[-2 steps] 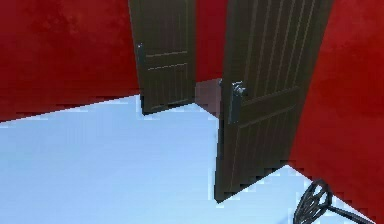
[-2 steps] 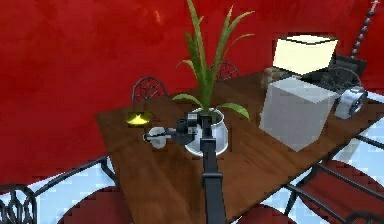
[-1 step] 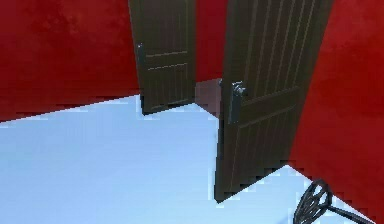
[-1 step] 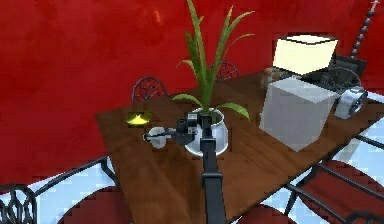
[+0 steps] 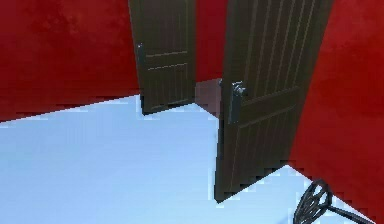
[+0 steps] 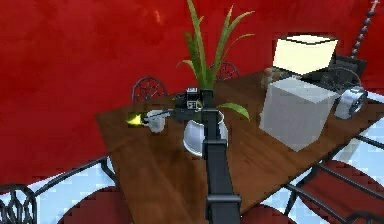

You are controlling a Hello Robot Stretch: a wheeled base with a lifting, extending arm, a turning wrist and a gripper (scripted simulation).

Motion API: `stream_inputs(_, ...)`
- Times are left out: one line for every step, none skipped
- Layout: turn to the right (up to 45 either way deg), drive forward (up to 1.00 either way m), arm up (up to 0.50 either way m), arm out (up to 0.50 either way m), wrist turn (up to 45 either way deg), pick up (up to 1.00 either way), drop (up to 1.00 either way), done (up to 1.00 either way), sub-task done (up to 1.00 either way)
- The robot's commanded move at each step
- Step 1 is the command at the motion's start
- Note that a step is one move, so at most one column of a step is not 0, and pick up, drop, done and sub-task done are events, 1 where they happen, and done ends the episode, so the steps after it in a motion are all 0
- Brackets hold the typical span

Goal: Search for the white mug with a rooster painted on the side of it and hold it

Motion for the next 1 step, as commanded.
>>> stream_inputs(0.0, 0.0, 0.0, 0.0, 0.0, 0.0, 0.0, 1.0, 0.0)
